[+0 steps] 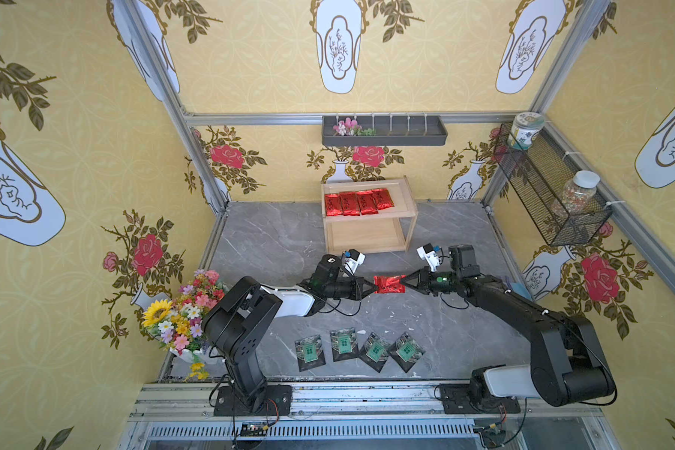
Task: Place the tea bags on the shelf by color
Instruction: Place the tea bag on the shelf.
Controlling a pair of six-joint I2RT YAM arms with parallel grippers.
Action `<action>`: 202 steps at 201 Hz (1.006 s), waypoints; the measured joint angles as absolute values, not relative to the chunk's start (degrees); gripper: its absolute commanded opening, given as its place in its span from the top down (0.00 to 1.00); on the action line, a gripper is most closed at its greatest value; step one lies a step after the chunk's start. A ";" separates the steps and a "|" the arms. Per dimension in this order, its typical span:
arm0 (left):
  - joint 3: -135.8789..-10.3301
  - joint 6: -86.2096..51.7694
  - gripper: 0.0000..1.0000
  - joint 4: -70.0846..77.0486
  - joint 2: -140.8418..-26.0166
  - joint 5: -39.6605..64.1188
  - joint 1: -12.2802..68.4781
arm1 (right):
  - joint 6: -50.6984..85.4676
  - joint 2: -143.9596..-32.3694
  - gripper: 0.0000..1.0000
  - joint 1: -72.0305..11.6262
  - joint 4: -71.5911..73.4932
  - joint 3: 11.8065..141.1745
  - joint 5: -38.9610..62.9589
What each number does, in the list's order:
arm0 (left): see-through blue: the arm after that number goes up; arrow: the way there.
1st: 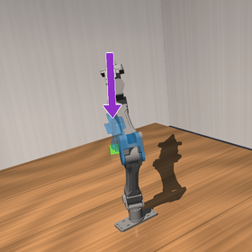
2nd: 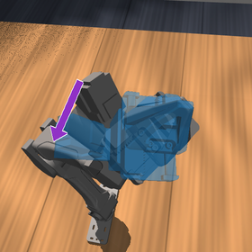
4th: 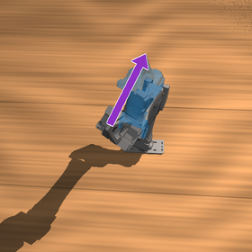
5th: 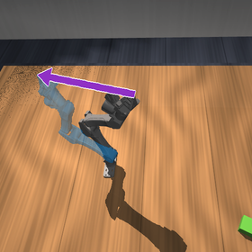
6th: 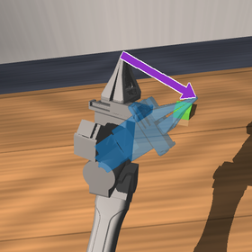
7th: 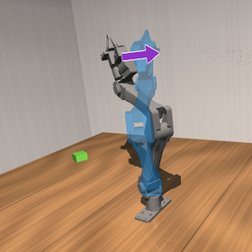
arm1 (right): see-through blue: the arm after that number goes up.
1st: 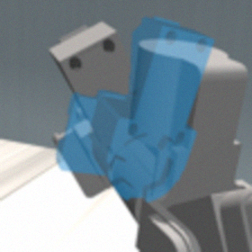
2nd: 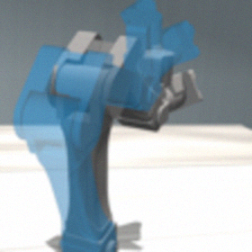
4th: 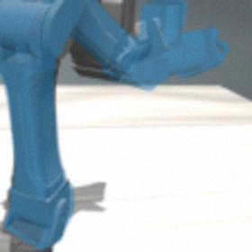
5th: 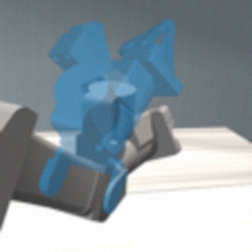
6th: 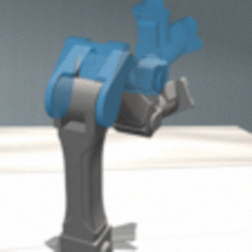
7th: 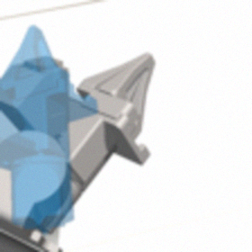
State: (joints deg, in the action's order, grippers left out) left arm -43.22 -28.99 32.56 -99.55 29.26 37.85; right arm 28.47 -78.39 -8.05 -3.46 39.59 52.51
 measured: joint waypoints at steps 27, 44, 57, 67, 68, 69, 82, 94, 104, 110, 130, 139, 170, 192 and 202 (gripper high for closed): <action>-43.35 -29.17 0.56 30.72 -94.89 26.85 37.82 | 32.05 -75.40 1.00 -8.21 -3.18 39.59 50.63; -44.38 -29.71 0.53 28.21 -91.42 24.60 37.80 | 36.99 -73.08 1.00 -8.84 -1.65 39.62 48.80; -45.39 -29.91 0.51 25.78 -88.60 22.22 37.74 | 41.43 -71.42 1.00 -9.91 0.08 40.27 46.57; -45.95 -30.02 0.49 24.08 -86.26 20.34 37.60 | 44.53 -70.57 1.00 -10.76 1.87 41.15 44.71; -45.98 -30.02 0.49 23.92 -86.06 20.18 37.58 | 44.88 -70.48 1.00 -10.87 2.07 41.28 44.51; -46.00 -30.02 0.49 23.79 -85.84 20.03 37.54 | 45.25 -70.43 1.00 -10.96 2.26 41.39 44.29; -46.00 -30.57 0.46 21.87 -82.85 17.41 37.26 | 49.39 -69.89 1.00 -12.19 5.34 42.68 41.36; -45.82 -30.72 0.43 19.99 -79.81 14.63 36.86 | 53.17 -69.80 1.00 -13.52 7.60 44.18 38.02; -45.47 -31.70 0.39 18.70 -77.10 12.05 36.42 | 55.59 -69.80 1.00 -14.76 8.75 45.67 34.81; -45.25 -31.70 0.37 17.98 -75.44 10.72 36.18 | 56.60 -69.80 1.00 -15.55 9.23 46.59 32.69; -44.23 -32.18 0.34 16.82 -70.19 6.02 35.46 | 59.53 -70.57 1.00 -18.46 11.33 49.54 24.88; -43.64 -32.67 0.33 16.69 -68.03 4.03 35.16 | 60.45 -71.44 1.00 -19.59 12.19 50.57 21.58; -41.43 -35.64 0.33 16.25 -62.92 -0.67 34.79 | 63.44 -74.65 1.00 -23.03 14.35 52.45 8.29; -39.97 -37.01 0.32 15.35 -60.25 -2.22 34.76 | 65.65 -77.14 1.00 -24.80 16.56 53.78 -0.38; -39.66 -37.58 0.32 14.76 -59.18 -2.98 34.76 | 66.32 -78.76 1.00 -25.28 18.17 54.72 -3.14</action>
State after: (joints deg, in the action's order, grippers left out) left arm -39.66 -37.58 14.76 -59.18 -2.98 34.76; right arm 66.32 -78.76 -25.28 18.17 54.72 -3.14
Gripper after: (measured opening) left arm 0.679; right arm 0.066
